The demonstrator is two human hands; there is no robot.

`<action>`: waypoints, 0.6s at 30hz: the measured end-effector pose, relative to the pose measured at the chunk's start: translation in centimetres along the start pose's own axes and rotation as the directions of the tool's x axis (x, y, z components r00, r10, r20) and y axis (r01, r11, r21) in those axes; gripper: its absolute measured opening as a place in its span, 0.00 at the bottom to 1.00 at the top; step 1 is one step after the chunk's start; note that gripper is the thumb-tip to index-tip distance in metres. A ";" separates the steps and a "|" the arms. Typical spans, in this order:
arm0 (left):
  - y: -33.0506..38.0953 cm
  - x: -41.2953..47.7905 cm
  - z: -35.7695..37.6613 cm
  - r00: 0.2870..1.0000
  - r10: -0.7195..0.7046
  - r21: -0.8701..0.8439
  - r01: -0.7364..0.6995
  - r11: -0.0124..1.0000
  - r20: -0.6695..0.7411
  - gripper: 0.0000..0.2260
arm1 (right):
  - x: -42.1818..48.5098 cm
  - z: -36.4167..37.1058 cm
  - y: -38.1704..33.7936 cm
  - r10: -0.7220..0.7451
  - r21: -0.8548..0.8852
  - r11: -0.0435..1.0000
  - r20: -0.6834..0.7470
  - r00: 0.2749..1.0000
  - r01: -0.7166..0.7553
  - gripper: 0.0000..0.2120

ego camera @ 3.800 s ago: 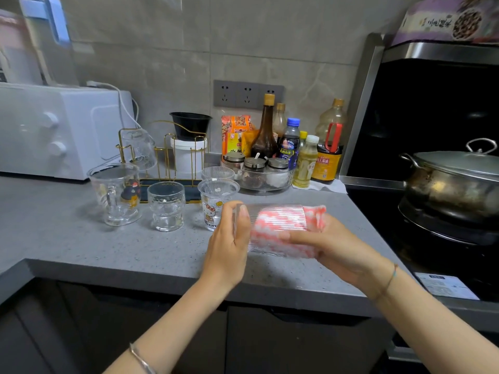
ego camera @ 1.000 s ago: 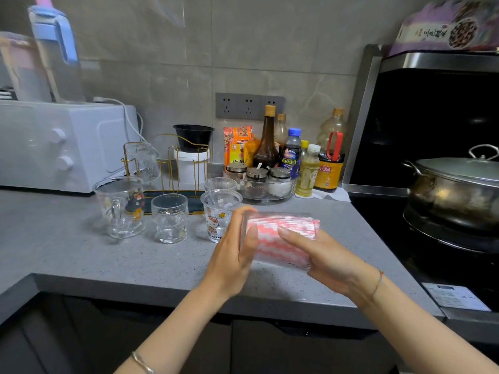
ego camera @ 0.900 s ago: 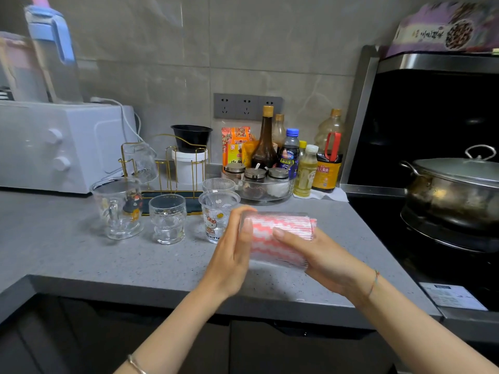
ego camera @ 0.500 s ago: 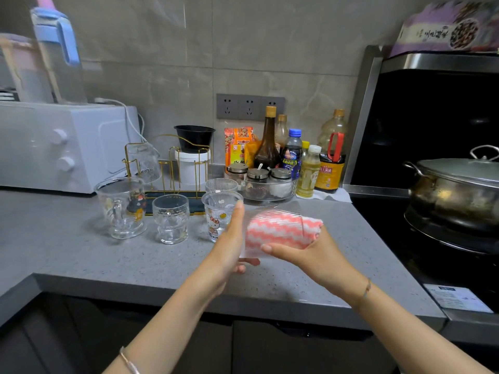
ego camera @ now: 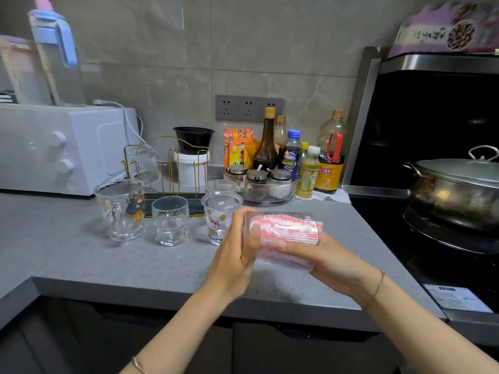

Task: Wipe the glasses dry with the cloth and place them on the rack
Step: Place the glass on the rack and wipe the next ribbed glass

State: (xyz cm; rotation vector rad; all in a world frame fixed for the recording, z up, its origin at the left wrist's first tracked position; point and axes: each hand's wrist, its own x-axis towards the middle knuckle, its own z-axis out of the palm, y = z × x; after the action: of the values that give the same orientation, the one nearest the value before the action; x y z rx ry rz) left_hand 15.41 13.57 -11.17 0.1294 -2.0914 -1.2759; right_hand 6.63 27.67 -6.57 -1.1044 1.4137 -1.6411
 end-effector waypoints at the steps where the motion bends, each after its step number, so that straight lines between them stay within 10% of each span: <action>1: 0.4 -0.1 0.0 1.000 -0.003 -0.024 0.003 1.000 -0.002 0.32 | 0.0 0.1 0.0 -0.010 -0.020 1.000 -0.006 1.000 0.009 0.15; 9: 0.7 1.1 -0.6 0.884 -0.418 -0.259 0.462 0.848 0.211 0.36 | -0.1 0.6 -0.4 -0.014 -0.209 0.978 -0.117 0.993 -0.011 0.15; 14: 0.4 1.6 -0.1 0.904 -0.421 -0.218 0.427 0.878 0.073 0.32 | 0.2 1.1 -0.3 -0.046 -0.196 0.981 -0.176 0.983 0.011 0.15; 18: 1.2 0.7 -0.1 0.962 -0.272 -0.129 0.267 0.955 -0.028 0.10 | 0.4 1.0 -0.6 0.033 -0.125 0.991 -0.135 0.990 -0.050 0.21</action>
State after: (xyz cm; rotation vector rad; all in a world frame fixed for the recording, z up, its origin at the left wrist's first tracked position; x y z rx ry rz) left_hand 15.26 13.82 -9.76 0.3972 -1.9978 -1.5455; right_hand 7.36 26.97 -5.88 -1.0448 1.6367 -1.6390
